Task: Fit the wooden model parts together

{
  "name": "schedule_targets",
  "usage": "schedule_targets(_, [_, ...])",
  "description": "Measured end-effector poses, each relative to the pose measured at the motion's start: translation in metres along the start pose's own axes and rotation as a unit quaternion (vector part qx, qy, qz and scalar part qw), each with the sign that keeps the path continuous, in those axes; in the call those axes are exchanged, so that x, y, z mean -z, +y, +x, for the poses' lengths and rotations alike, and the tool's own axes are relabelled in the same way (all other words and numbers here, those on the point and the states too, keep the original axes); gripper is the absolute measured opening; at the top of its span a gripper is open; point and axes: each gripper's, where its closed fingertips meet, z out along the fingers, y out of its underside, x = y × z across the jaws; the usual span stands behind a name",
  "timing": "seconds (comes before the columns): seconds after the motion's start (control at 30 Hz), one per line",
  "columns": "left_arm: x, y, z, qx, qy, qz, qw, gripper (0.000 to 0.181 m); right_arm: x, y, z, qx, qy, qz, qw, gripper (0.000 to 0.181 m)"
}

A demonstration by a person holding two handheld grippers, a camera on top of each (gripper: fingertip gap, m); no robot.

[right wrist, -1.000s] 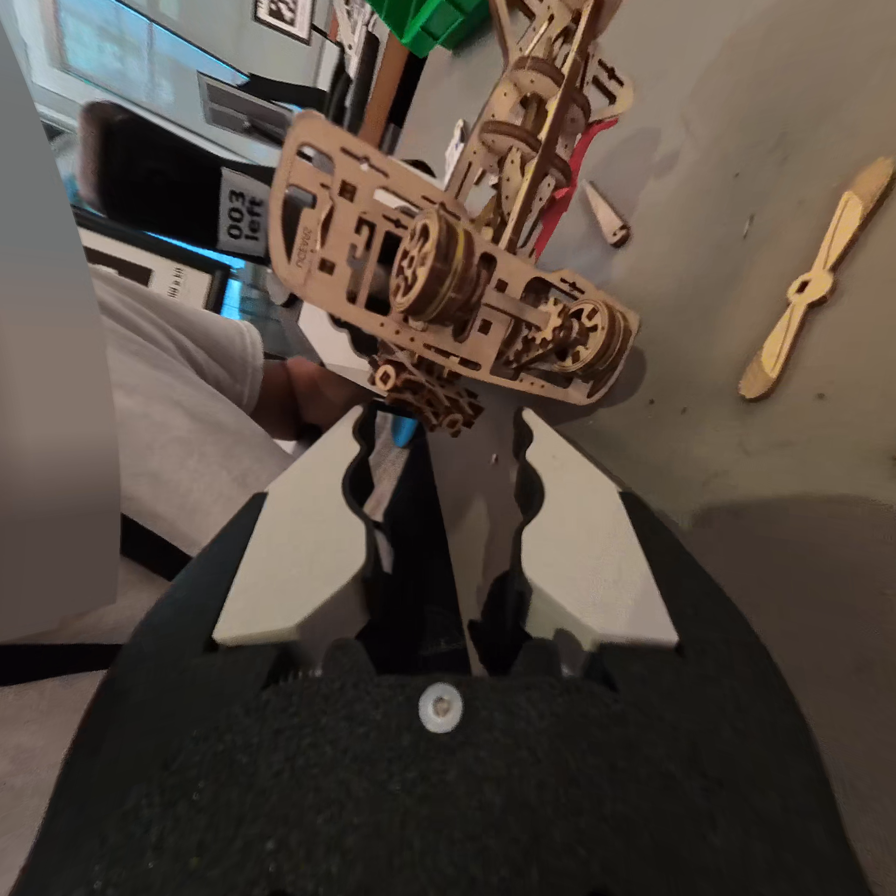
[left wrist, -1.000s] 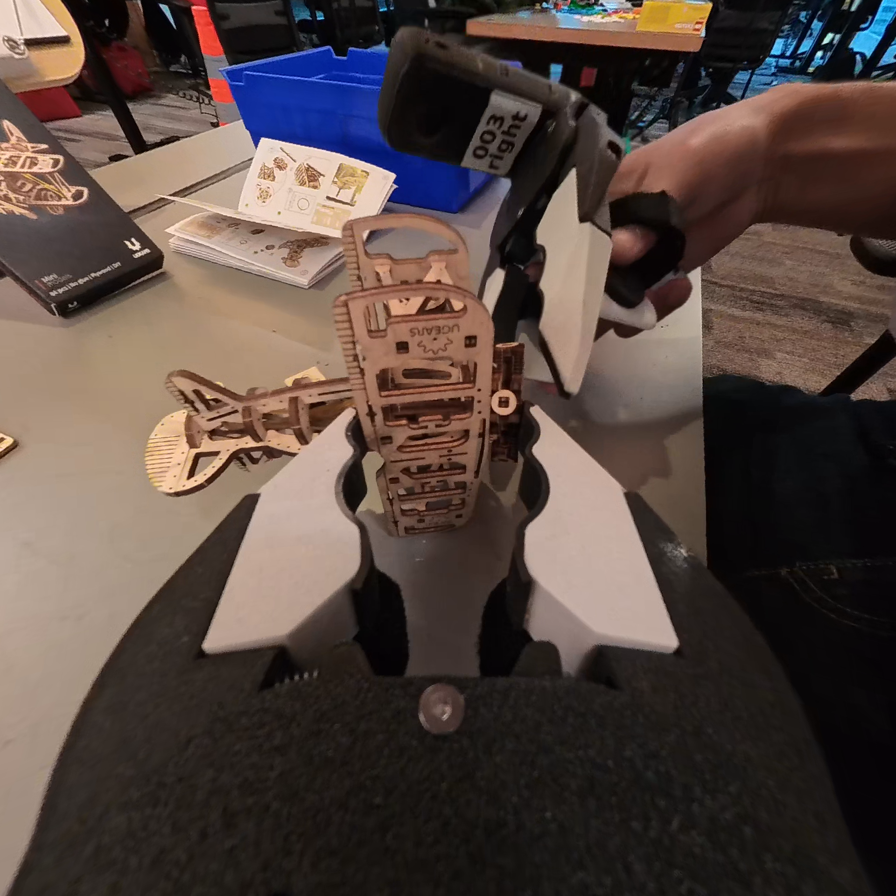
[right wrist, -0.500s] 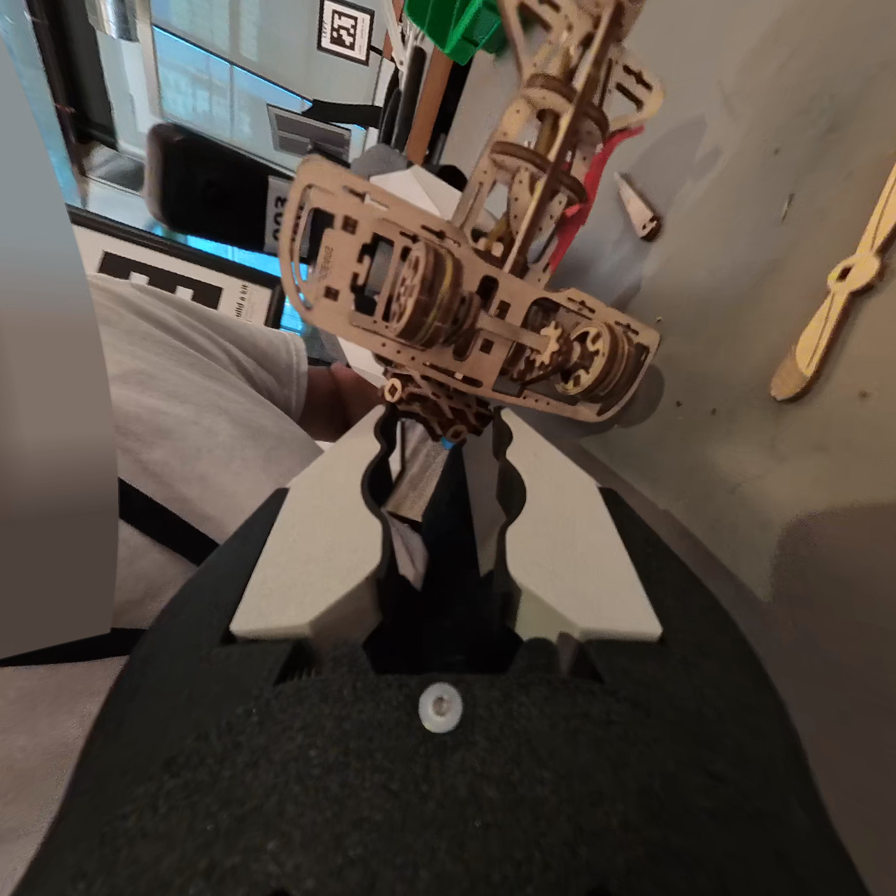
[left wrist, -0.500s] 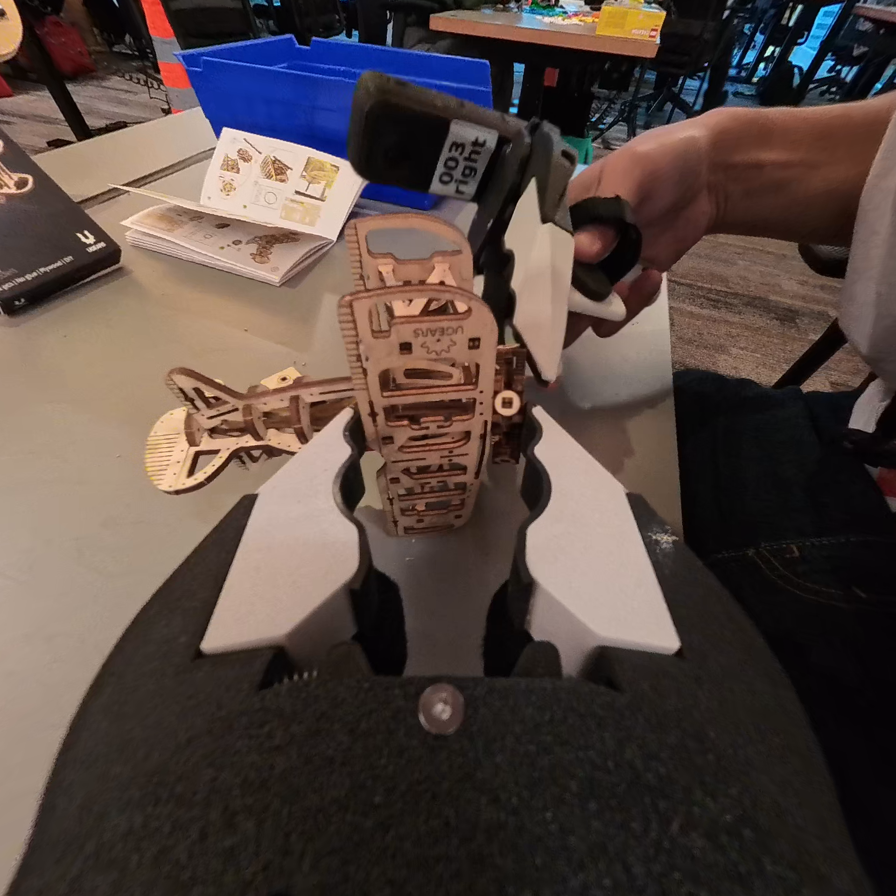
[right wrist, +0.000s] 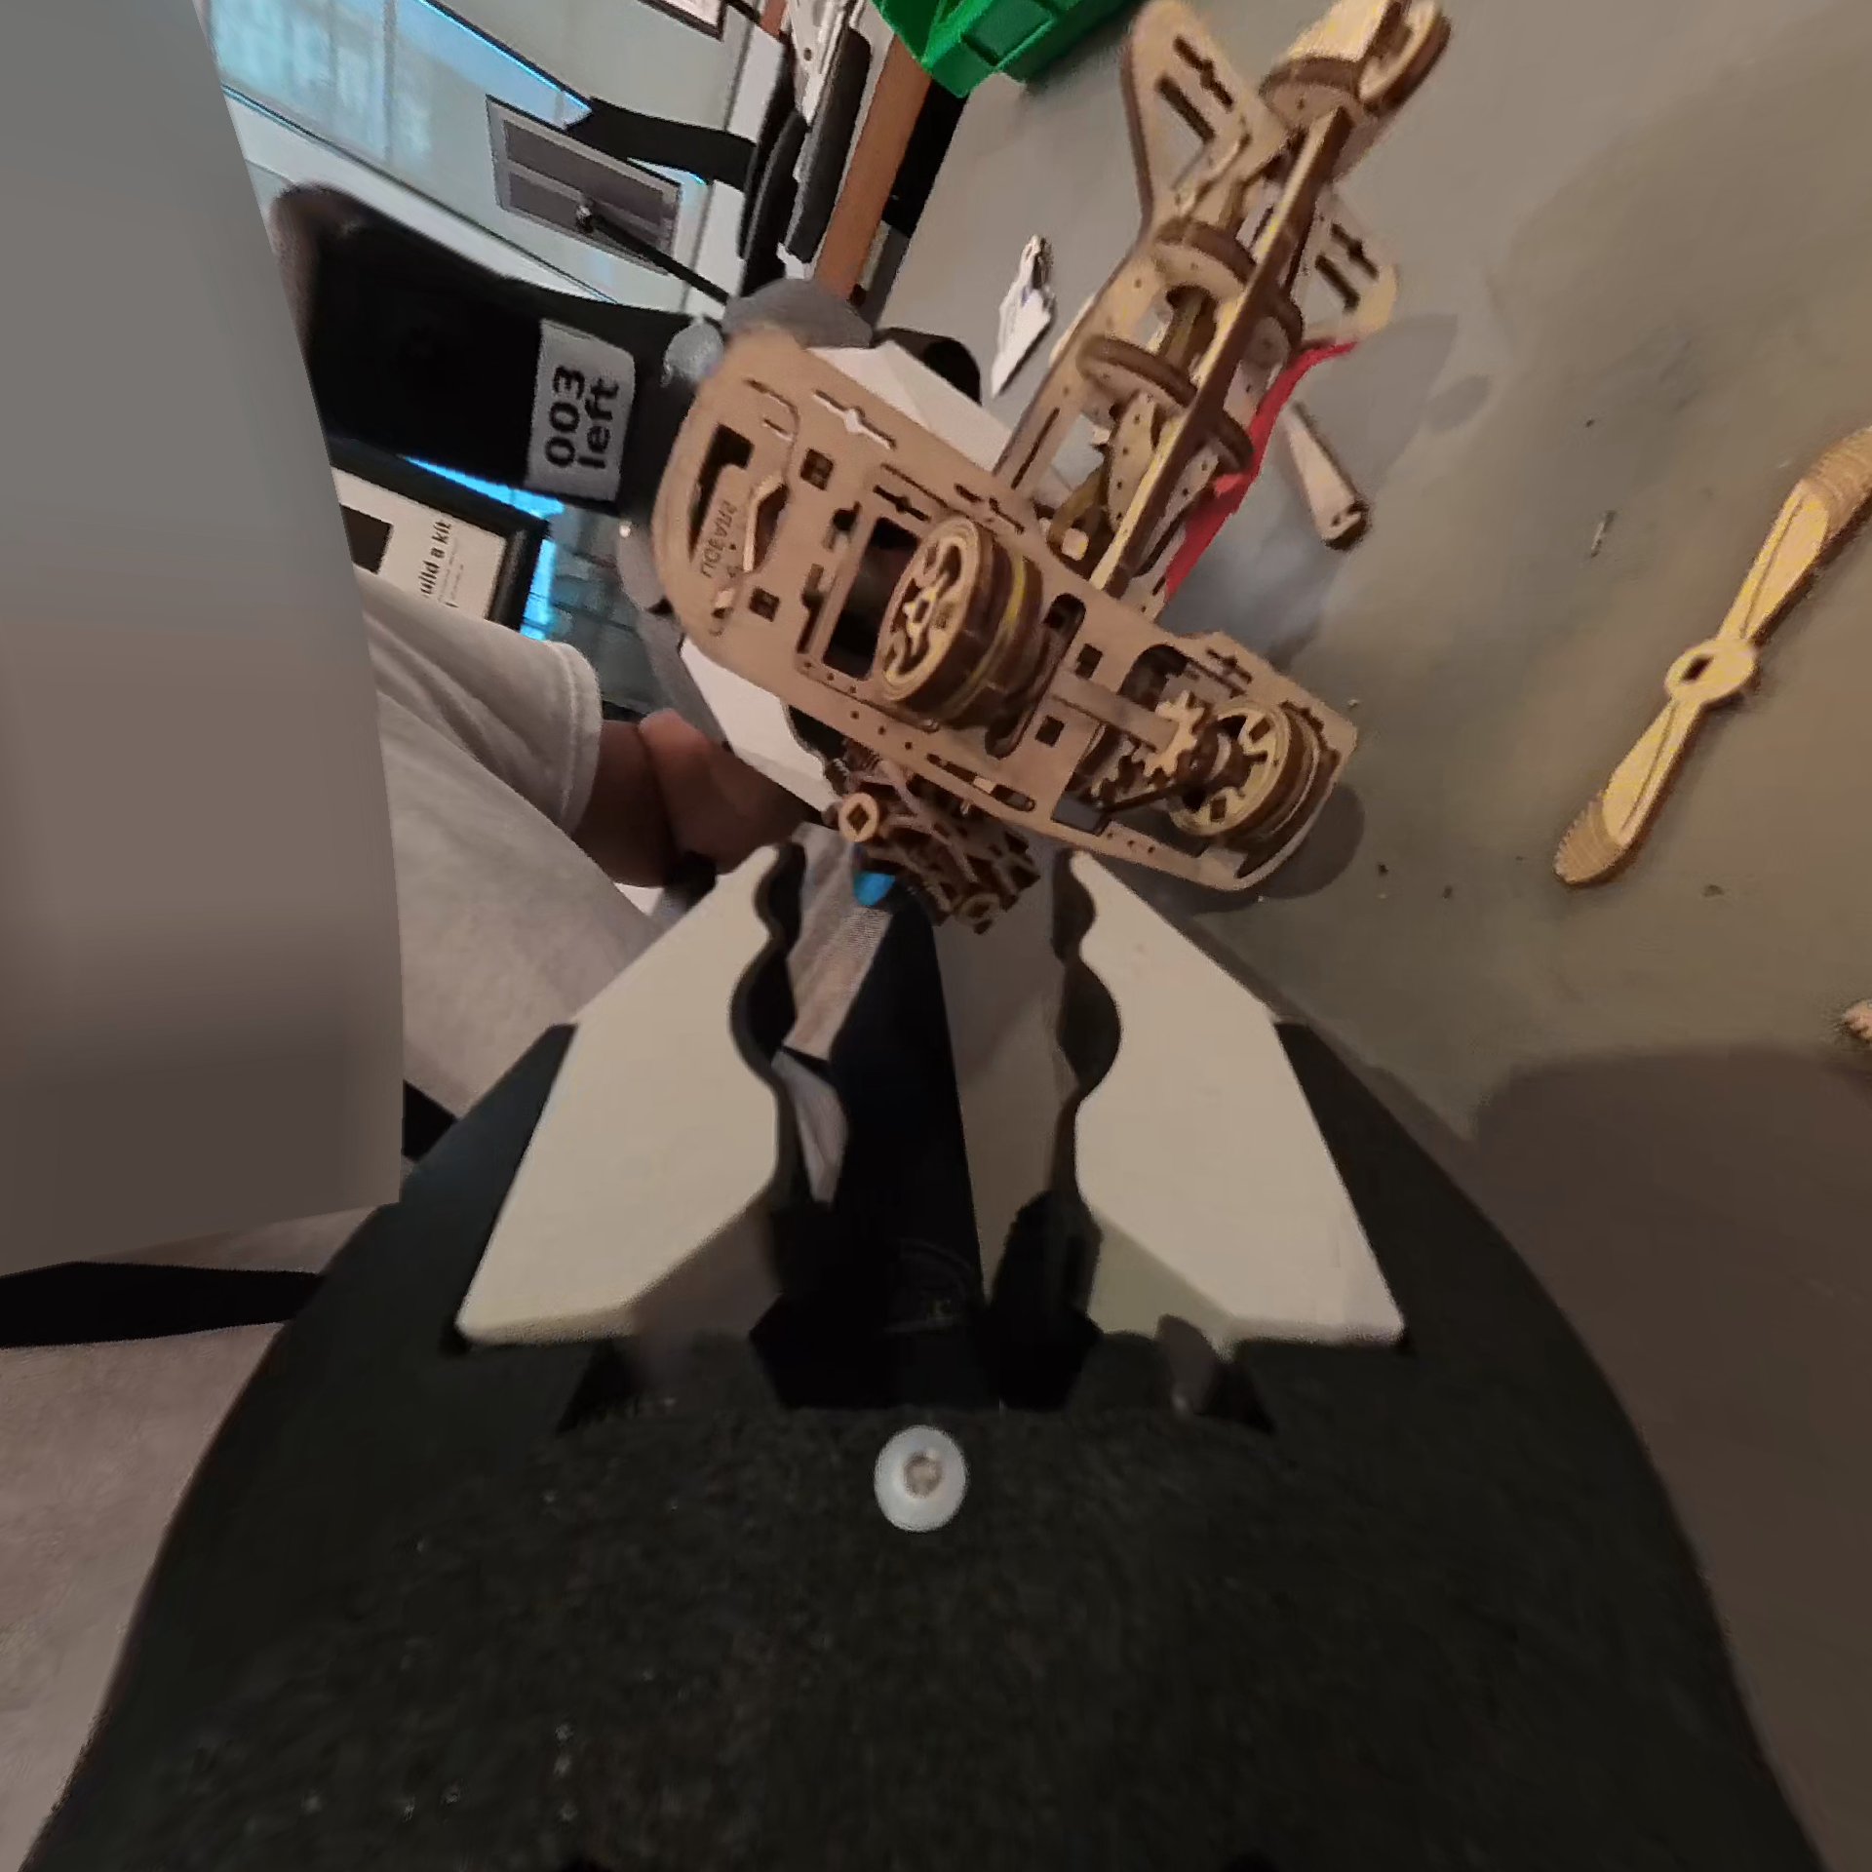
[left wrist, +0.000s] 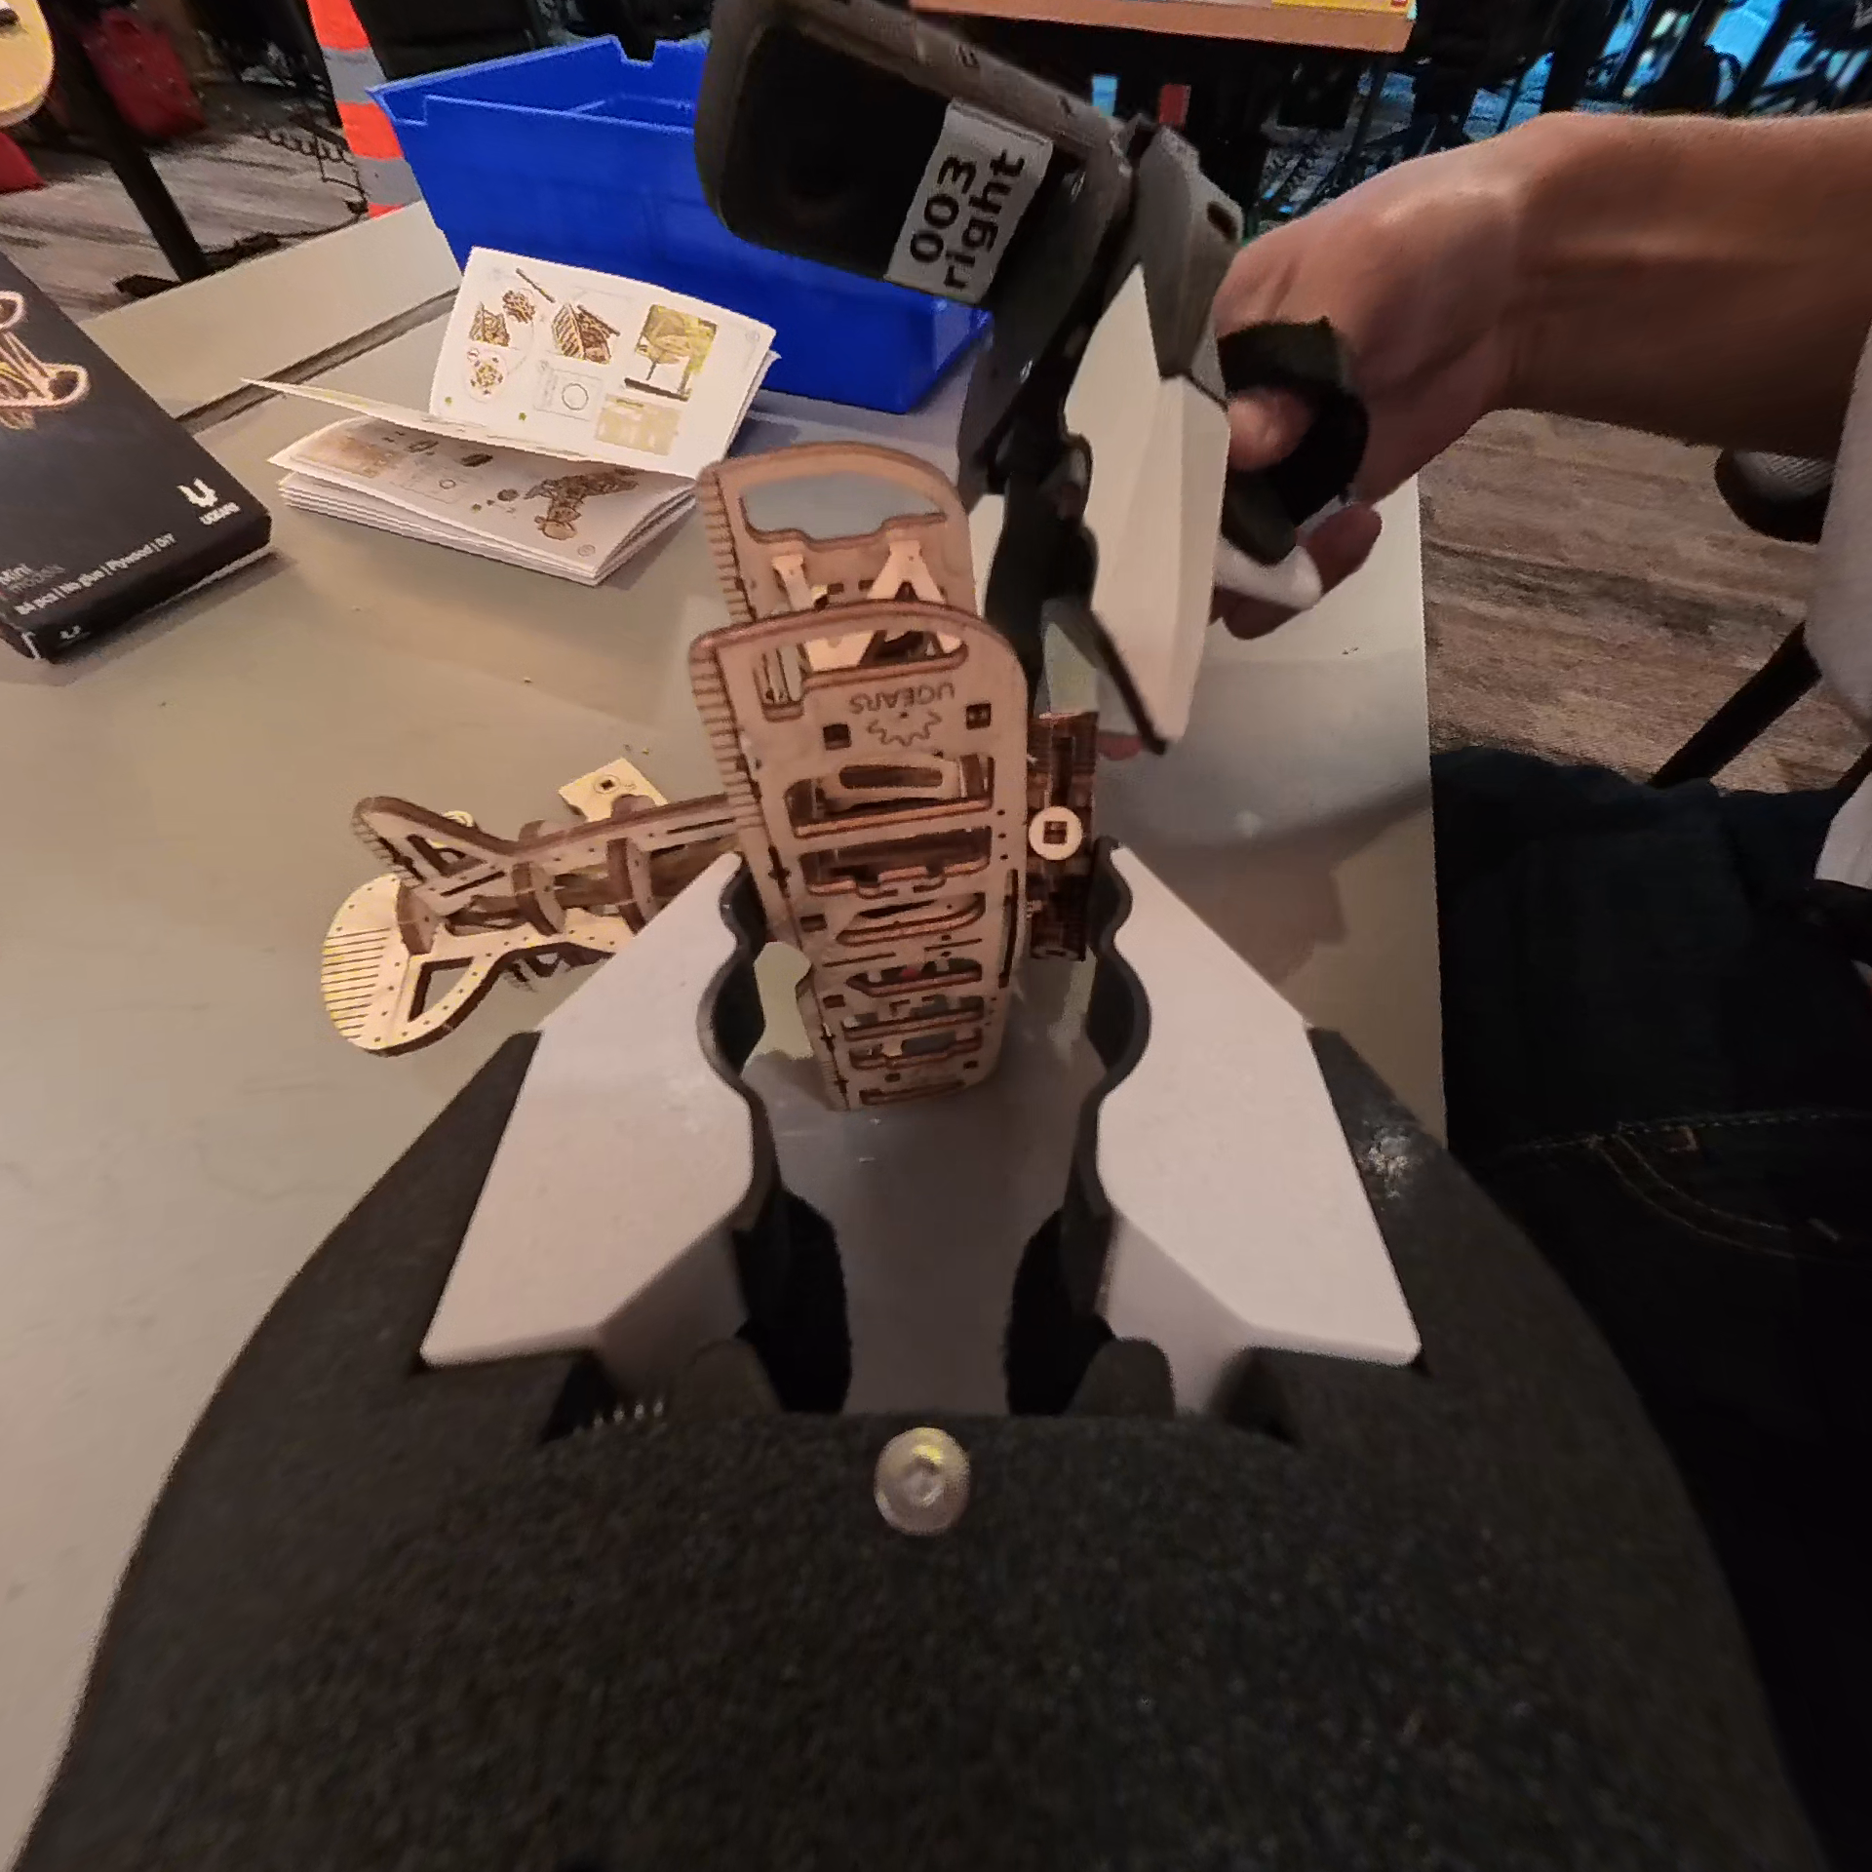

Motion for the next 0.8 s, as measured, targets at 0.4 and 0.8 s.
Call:
schedule_targets(0.4, [0.0,0.001,0.002,-0.03,-0.019,0.011,0.999,0.061,-0.011,0.002,0.001,-0.147,-0.076,0.052,0.985,0.047])
schedule_targets(0.8, [0.0,-0.001,0.007,-0.026,0.037,0.005,0.999,0.066,-0.012,0.003,-0.001,-0.147,-0.058,0.003,0.987,0.047])
